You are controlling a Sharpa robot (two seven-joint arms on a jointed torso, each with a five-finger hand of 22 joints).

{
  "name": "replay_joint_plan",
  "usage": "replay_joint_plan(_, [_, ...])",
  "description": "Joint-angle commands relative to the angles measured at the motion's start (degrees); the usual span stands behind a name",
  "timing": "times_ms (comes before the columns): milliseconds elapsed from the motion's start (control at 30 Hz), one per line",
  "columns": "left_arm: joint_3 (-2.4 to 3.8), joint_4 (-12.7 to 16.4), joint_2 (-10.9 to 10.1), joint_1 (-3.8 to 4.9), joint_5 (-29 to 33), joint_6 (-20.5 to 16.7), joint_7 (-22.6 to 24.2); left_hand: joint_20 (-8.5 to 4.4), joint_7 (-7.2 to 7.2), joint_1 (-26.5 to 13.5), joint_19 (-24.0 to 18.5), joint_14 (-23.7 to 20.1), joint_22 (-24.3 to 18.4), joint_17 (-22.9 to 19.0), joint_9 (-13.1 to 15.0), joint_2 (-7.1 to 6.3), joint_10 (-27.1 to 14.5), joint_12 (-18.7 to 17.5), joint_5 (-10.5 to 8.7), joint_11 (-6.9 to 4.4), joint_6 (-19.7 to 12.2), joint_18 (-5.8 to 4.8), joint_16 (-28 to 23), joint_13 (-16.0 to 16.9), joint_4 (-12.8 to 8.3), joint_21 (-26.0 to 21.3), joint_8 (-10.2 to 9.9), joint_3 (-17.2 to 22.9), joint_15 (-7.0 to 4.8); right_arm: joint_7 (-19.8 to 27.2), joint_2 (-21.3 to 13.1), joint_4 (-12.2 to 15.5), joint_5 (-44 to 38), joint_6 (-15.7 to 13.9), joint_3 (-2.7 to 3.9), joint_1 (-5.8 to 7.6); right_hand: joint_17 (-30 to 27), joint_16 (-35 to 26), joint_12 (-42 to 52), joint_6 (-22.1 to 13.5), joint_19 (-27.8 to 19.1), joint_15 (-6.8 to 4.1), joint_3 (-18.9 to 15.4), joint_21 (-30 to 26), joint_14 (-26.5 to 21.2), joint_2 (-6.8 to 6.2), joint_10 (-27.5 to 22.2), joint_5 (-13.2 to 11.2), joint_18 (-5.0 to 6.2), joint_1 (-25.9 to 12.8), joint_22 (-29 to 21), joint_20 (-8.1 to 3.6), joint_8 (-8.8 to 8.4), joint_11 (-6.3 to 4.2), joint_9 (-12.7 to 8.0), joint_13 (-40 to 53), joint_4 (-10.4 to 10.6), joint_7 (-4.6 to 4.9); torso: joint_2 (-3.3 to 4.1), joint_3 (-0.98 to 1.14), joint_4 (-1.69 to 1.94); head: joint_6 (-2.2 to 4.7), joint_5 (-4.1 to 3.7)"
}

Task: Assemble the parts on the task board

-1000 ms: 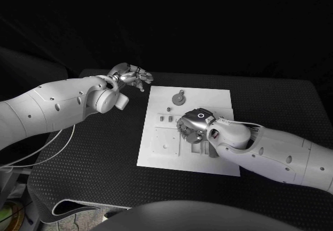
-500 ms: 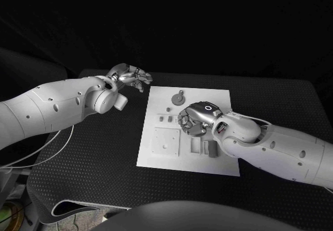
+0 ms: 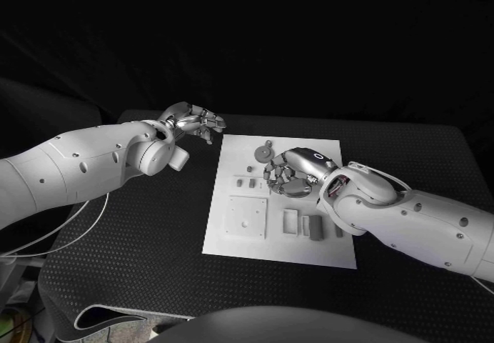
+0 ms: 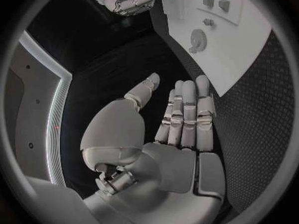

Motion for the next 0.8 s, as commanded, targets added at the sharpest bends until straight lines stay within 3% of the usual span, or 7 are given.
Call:
replay_joint_plan(33, [0.01, 0.08, 0.06, 0.04, 0.09, 0.81, 0.28, 0.10, 0.31, -0.26, 0.49, 0.24, 0.10, 0.07, -0.07, 0.12, -0.56, -0.23, 0.03, 0.02, -0.08, 1.45, -0.31, 0.06, 0.03, -0.21, -0.08, -0.26, -0.02, 2.27, -0.07, 0.09, 2.06, -0.17, 0.03, -0.03, -0.08, -0.49, -1.75, -1.06, -0.48, 0.39, 0.39, -0.42, -0.30, 0.13, -0.18, 0.01, 2.09, -0.09, 0.17, 0.09, -0.46, 0.42, -0.13, -1.59, -0.03, 0.87, 0.07, 0.00, 0.01, 0.16, 0.08])
replay_joint_plan(467, [0.01, 0.10, 0.03, 0.04, 0.09, 0.83, 0.24, 0.10, 0.32, -0.26, 0.50, 0.24, 0.10, 0.08, -0.07, 0.12, -0.59, -0.24, 0.03, 0.03, -0.11, 1.46, -0.32, 0.08, 0.01, -0.23, -0.09, -0.27, -0.01, 2.61, -0.16, -0.35, 0.92, 1.30, 0.03, -0.03, -0.07, -0.75, -13.18, -2.48, -1.17, 1.96, 0.66, -1.16, -1.19, -0.35, -0.93, -0.02, 2.09, 0.08, 0.34, 0.75, -1.34, 2.03, 0.05, -10.50, -0.08, 2.19, 0.06, -0.04, 0.00, 0.09, 0.11])
replay_joint_plan(800, [0.00, 0.13, -0.01, 0.04, 0.09, 0.81, 0.21, 0.11, 0.33, -0.25, 0.51, 0.25, 0.11, 0.08, -0.08, 0.12, -0.60, -0.24, 0.04, 0.04, -0.14, 1.47, -0.32, 0.09, 0.00, -0.25, -0.09, -0.28, 0.00, 2.58, -0.07, -0.62, -0.04, 1.85, 0.03, -0.02, -0.13, -0.71, -18.61, -2.63, -1.28, 2.70, 0.45, -1.47, -1.45, -0.45, -0.66, 0.01, 2.09, 0.30, 0.43, 0.95, -1.38, 2.84, 0.19, -14.27, -0.04, 2.49, 0.08, -0.03, -0.01, 0.02, 0.05])
